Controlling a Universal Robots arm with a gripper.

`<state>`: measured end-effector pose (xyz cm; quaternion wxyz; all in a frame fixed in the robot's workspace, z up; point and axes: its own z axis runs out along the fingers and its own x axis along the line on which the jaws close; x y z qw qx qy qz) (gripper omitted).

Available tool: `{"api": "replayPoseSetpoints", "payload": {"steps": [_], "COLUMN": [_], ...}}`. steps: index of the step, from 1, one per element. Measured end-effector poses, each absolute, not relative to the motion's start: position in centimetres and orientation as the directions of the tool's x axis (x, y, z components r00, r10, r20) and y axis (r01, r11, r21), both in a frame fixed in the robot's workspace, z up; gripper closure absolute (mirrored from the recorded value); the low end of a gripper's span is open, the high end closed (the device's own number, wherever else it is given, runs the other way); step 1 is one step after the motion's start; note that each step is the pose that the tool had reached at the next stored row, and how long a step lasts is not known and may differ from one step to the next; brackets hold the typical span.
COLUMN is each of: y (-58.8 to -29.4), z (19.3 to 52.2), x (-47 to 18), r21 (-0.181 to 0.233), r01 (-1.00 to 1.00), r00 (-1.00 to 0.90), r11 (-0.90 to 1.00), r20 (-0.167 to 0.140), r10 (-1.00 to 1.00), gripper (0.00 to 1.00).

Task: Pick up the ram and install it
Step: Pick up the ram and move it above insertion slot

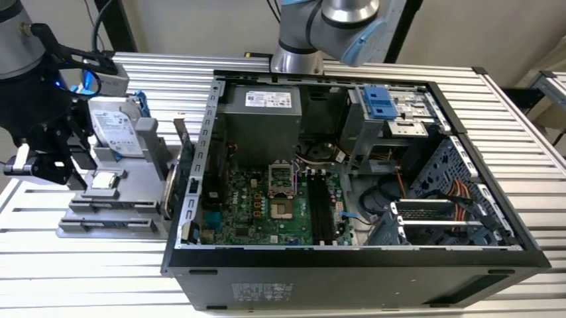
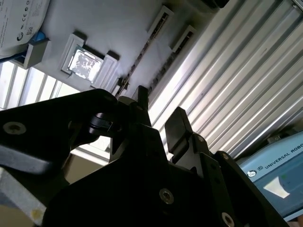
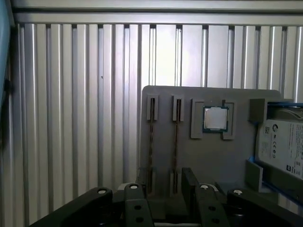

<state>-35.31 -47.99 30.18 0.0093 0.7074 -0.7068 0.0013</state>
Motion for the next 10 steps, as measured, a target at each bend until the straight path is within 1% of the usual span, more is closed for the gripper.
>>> {"api": "replayPoseSetpoints", "payload": {"steps": [10], "y": [-47.92], "z": [29.37], "x": [-35.3], "r21": [0.011], "r01": [-1.0], "r00": [0.001], "r11": [-0.001], "r20": [0.015], "r10": [-1.0], "gripper": [0.0]}}
